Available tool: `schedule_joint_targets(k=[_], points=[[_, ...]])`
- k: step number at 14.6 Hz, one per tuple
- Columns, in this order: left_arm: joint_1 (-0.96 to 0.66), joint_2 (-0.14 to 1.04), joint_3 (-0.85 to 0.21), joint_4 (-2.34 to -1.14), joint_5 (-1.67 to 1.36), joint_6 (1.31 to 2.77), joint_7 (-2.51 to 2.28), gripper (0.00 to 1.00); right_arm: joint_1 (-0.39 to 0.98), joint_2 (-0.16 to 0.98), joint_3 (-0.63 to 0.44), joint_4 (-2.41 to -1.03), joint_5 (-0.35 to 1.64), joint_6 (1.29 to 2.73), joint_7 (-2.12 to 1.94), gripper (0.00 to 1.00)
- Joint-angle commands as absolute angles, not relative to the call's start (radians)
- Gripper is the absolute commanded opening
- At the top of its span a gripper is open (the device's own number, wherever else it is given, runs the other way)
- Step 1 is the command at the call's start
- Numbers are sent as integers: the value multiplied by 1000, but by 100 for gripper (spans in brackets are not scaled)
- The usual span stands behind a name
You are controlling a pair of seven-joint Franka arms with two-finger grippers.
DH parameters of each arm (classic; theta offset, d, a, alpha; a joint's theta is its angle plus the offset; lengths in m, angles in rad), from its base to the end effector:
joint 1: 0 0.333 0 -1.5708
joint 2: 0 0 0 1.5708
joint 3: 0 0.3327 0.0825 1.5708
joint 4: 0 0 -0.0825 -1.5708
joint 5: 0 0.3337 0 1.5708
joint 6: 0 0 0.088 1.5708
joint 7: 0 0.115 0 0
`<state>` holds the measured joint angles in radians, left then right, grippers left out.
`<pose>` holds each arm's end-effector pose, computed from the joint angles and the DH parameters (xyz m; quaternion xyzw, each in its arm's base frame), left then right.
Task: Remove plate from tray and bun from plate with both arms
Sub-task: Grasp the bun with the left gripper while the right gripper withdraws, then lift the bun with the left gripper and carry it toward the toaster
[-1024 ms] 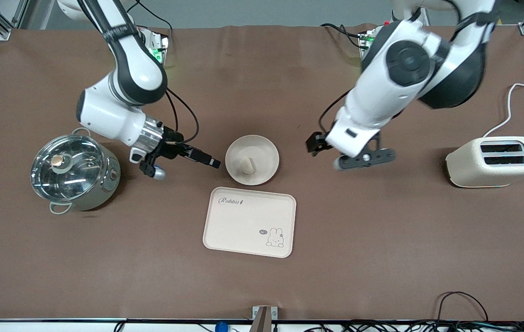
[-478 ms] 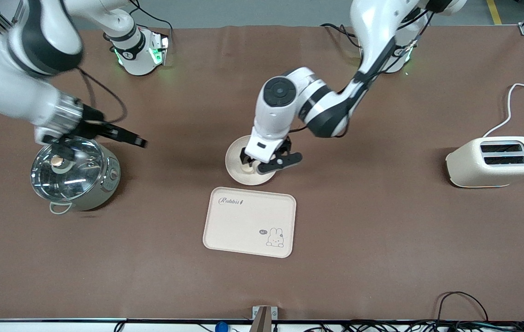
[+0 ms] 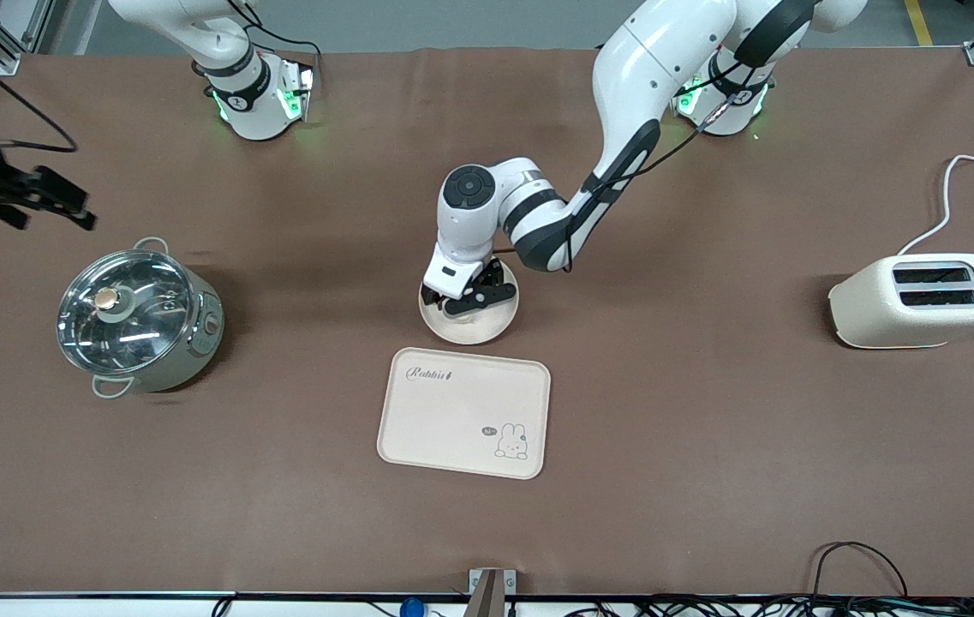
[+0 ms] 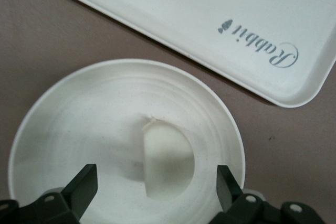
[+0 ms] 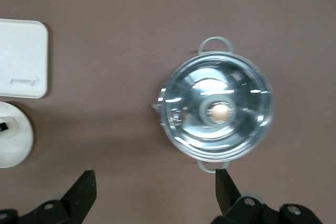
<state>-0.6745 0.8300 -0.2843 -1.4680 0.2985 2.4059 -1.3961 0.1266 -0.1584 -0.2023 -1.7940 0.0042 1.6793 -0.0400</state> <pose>0.4455 -0.5497 0.2476 0.9835 0.1654 0.0344 0.0654 0.4593 -0.0425 0.6226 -0.9995 0.0171 -0.0212 0.0168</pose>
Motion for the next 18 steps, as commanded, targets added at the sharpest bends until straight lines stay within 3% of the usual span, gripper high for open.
schedule_joint_targets(k=[1,3,6,7,8,10,13,15,18], points=[[-686,864,-273,-1445,350,2431,-1452,99,28,-141,-112,-1724,-35,1629,-101,100],[-687,873,-273,-1445,382,2439,-1476,84,20,-141,-101,-1724,-35,1628,-101,100],[-687,874,-273,-1445,383,2441,-1491,34,29,-140,-101,-1730,-34,1631,-87,100],[-686,873,-275,-1445,380,2441,-1499,11,28,-140,-103,-1730,-32,1632,-87,100],[-680,867,-276,-1443,376,2439,-1494,0,28,-138,-103,-1729,-32,1634,-87,100],[-651,836,-276,-1440,386,2419,-1464,0,29,-132,-103,-1730,-29,1638,-86,100],[-550,746,-327,-1442,355,2202,-1248,0,29,-130,-103,-1730,-28,1641,-86,100],[-406,651,-377,-1468,307,2111,-1047,0,25,-127,-103,-1730,-26,1641,-86,100],[-93,537,-498,-1615,302,2088,-748,0,28,-129,-103,-1729,-23,1637,-86,100]])
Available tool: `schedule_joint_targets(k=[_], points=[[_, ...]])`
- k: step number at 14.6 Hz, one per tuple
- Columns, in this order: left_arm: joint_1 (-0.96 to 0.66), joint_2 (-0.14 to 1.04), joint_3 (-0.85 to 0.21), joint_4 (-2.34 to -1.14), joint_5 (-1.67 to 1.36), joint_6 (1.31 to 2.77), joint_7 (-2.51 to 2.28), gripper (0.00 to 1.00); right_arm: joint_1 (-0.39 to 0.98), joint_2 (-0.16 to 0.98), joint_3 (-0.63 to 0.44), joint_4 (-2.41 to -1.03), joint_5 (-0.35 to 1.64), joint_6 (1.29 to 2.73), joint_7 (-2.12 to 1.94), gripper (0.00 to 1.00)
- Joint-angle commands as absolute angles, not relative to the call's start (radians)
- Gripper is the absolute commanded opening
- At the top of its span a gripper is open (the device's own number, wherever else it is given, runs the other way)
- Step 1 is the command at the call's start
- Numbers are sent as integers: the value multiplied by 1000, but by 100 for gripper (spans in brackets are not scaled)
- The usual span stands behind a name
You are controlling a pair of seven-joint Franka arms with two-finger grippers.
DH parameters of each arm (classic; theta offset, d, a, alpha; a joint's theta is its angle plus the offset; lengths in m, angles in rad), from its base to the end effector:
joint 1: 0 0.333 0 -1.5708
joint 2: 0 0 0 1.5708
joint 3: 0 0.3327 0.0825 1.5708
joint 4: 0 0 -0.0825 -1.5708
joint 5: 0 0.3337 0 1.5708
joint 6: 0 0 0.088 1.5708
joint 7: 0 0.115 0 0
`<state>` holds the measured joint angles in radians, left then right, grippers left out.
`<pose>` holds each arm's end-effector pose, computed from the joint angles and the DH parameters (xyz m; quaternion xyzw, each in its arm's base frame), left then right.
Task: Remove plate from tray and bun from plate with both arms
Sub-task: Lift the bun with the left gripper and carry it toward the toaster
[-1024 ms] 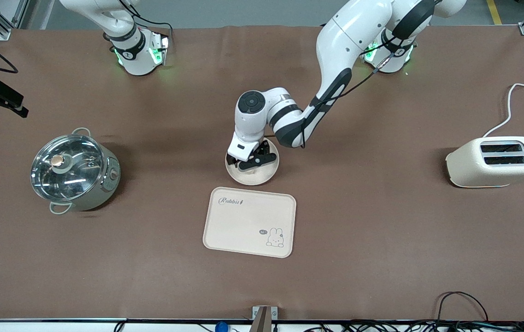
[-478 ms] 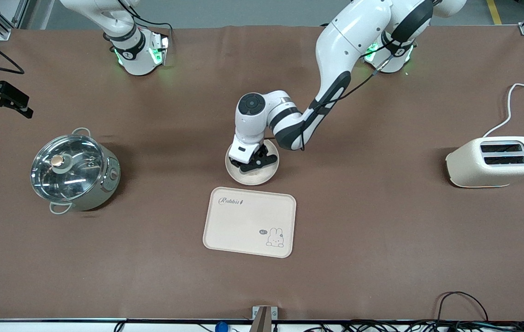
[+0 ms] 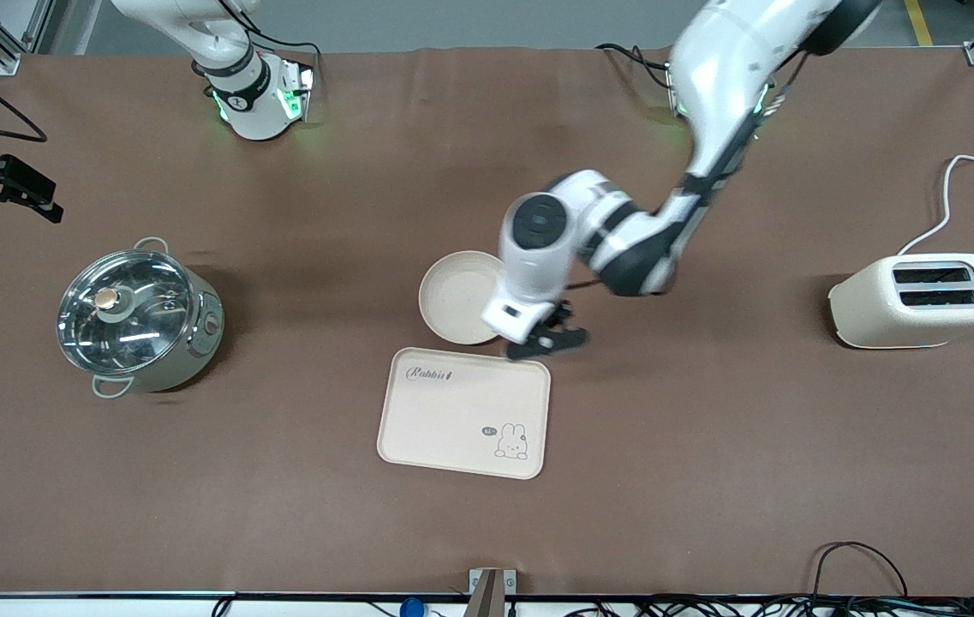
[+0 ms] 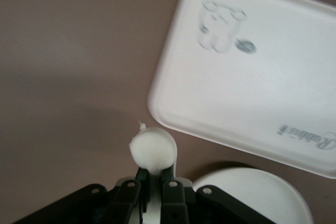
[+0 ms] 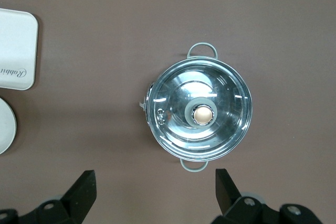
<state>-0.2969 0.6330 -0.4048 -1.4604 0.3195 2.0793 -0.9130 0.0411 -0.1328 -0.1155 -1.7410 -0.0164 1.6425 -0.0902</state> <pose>0.5656 -0.3794 0.3654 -0.9972 -0.0679 -0.0315 0.0017 0.4647 -0.0405 0.6313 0.9998 0.0087 0.0166 0.0019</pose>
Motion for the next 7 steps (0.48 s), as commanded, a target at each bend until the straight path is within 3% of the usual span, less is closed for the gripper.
schedule_joint_targets(k=[1,4,7], points=[[13,528,-547,-1650,305,2092,-677,0,28,-129,-103,-1730,-23,1638,-86,100],[268,535,-658,-1732,313,2124,-514,1,31,-129,-103,-1730,-23,1637,-86,100],[397,551,-658,-1886,314,2338,-372,0,43,-129,-103,-1729,-23,1637,-86,100]])
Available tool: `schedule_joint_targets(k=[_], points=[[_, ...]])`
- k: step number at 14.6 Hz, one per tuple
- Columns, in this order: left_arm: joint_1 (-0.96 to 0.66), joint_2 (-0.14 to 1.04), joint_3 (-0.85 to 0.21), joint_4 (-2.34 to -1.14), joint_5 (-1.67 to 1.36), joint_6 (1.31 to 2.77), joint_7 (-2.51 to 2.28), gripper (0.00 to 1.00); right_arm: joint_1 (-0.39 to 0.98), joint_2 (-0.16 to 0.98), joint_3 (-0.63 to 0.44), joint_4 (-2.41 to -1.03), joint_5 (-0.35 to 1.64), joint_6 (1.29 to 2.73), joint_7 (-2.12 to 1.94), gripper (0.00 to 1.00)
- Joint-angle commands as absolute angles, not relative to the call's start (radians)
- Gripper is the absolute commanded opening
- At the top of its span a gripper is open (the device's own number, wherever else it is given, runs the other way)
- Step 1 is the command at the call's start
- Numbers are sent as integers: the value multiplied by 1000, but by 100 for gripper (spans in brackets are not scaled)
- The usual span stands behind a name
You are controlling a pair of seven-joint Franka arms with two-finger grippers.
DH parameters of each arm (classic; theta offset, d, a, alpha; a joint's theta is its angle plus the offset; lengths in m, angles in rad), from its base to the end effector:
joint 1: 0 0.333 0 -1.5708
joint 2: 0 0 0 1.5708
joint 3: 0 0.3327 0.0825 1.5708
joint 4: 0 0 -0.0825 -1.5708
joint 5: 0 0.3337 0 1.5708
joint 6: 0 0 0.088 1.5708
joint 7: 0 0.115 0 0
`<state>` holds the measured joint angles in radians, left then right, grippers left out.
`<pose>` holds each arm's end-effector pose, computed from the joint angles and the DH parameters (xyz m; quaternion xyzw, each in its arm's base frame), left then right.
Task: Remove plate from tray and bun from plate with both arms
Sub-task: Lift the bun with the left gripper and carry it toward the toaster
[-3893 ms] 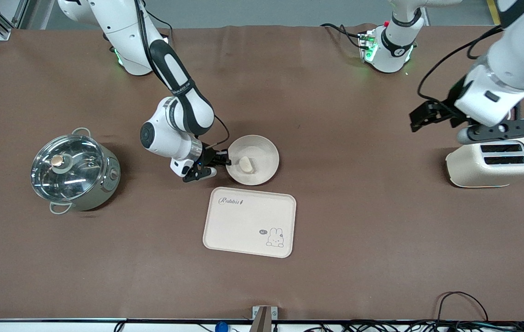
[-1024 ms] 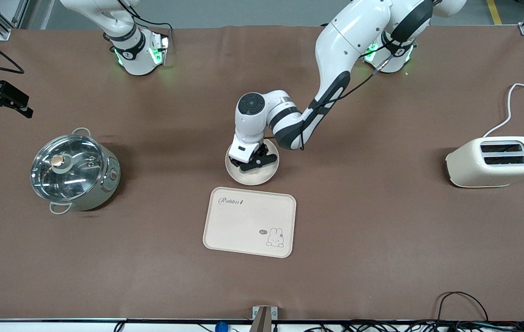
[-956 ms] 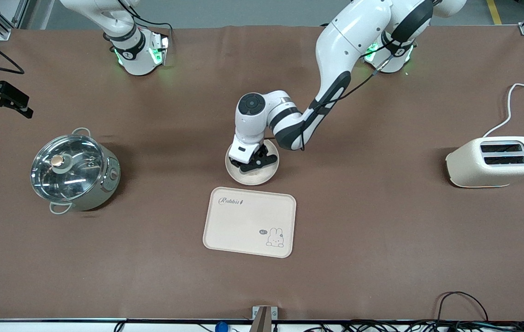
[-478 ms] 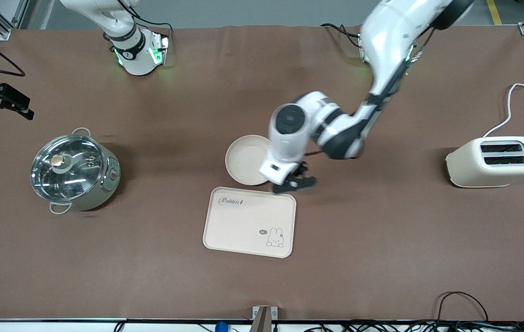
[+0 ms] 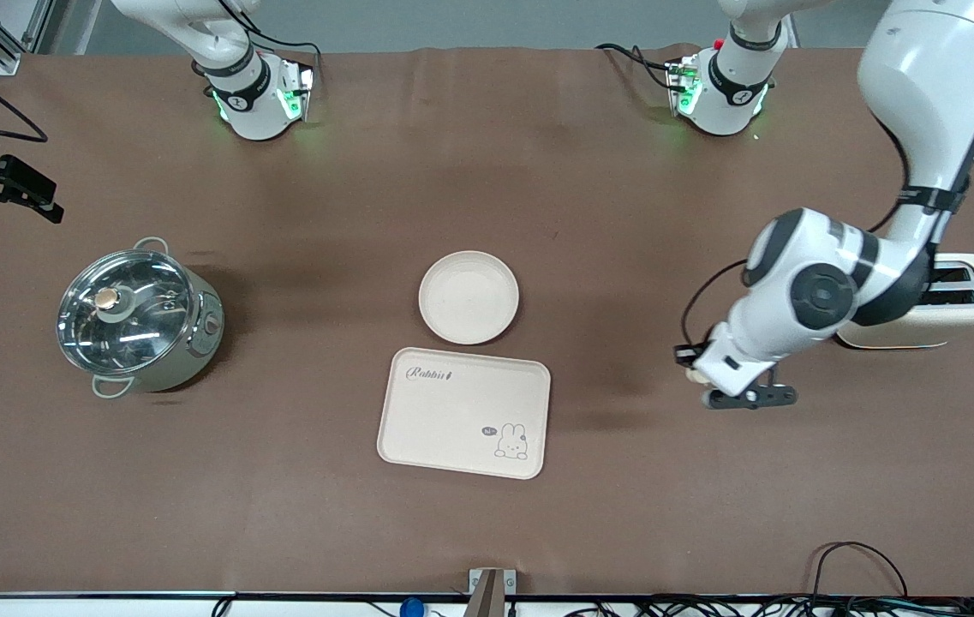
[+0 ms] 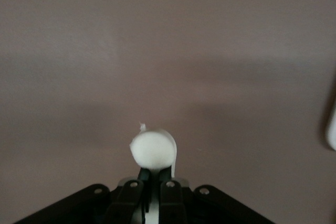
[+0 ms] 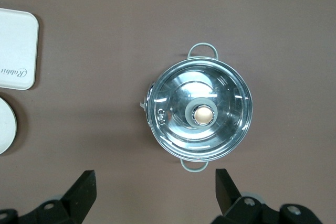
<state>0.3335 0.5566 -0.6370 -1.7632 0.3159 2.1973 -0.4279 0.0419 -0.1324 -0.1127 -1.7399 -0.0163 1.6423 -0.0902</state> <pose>0.6103 -0.1266 0.3351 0.9995 0.0048 -0.0101 0.0311 0.4650 -0.0387 0.6316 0.9998 0.0105 0.0169 0.0021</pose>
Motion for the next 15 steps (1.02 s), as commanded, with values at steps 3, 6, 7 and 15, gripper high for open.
schedule_joint_targets(k=[3,6,7,15], points=[[440,592,-655,-1937,341,2424,-350,15,48,-130,-103,-1726,-23,1634,-86,100],[439,592,-650,-1934,342,2421,-360,100,43,-132,-103,-1729,-23,1631,-86,100],[436,591,-649,-1933,342,2421,-362,100,43,-132,-103,-1729,-21,1632,-86,100],[439,594,-647,-1933,388,2421,-360,100,46,-132,-103,-1729,-15,1641,-86,100]])
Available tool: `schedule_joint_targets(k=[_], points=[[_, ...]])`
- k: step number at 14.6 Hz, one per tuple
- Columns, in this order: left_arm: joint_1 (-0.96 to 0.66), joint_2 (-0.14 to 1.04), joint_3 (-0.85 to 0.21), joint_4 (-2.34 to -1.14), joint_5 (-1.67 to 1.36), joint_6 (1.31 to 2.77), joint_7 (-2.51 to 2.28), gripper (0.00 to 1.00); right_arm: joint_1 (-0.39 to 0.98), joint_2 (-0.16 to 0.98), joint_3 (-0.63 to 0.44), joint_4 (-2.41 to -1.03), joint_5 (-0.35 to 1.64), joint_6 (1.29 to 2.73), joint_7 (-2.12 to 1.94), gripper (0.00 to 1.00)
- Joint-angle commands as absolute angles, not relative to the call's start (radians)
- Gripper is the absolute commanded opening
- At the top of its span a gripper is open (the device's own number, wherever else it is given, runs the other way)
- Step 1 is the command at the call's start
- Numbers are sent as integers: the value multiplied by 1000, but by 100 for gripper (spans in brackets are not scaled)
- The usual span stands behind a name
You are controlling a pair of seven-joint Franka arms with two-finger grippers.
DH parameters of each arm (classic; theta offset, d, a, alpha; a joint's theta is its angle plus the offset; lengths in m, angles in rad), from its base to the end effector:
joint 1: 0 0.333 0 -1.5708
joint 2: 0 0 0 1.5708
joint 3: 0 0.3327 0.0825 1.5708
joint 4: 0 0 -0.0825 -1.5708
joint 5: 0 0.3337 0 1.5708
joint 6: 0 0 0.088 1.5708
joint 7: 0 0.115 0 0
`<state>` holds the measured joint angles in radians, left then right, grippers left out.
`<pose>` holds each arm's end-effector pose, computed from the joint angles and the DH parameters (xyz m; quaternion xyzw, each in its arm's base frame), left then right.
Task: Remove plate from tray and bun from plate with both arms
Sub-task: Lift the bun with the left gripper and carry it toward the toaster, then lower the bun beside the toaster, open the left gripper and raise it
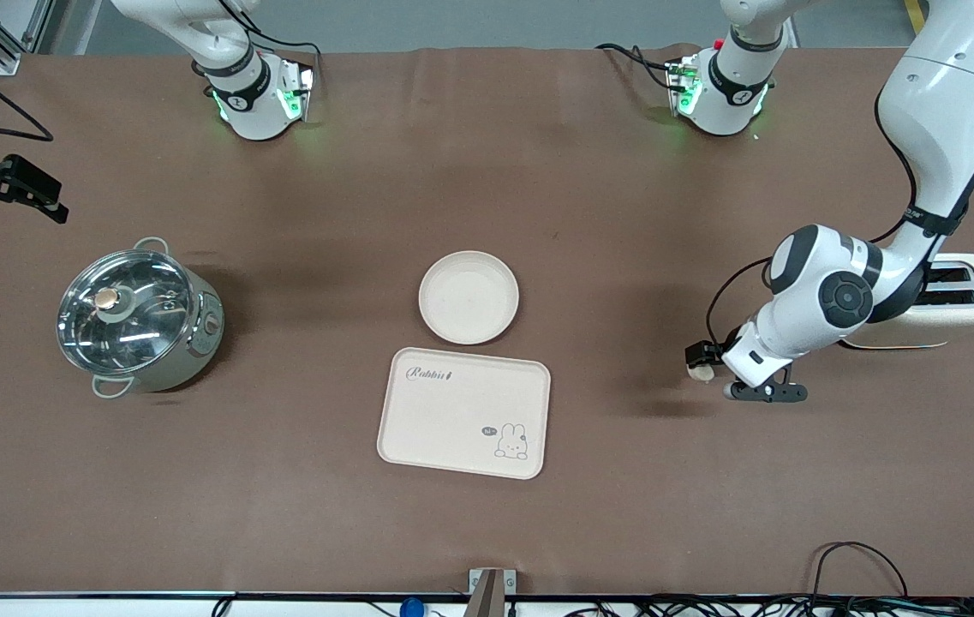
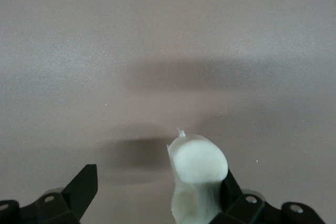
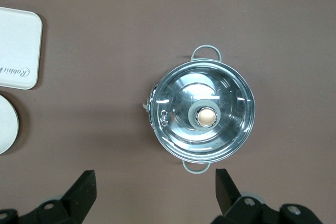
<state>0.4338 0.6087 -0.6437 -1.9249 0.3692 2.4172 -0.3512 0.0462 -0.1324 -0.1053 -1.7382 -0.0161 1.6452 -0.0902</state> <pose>0.5940 -0.0895 0.2703 0.9982 -0.0217 0.0036 0.0549 0.4658 -0.0330 0.6326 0.9997 0.0163 0.0192 0.0025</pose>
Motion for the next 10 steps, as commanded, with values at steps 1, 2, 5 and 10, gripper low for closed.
schedule_joint_targets(k=[1,2,5,10], points=[[439,594,-646,-1933,390,2421,-360,100,46,-132,-103,-1729,-15,1641,-86,100],[439,595,-646,-1933,396,2421,-362,100,46,-132,-103,-1729,-17,1641,-86,100],[440,601,-646,-1933,423,2421,-362,100,51,-132,-101,-1729,-15,1643,-86,100],[434,566,-667,-1780,430,2211,-345,100,52,-132,-101,-1727,-15,1640,-86,100]])
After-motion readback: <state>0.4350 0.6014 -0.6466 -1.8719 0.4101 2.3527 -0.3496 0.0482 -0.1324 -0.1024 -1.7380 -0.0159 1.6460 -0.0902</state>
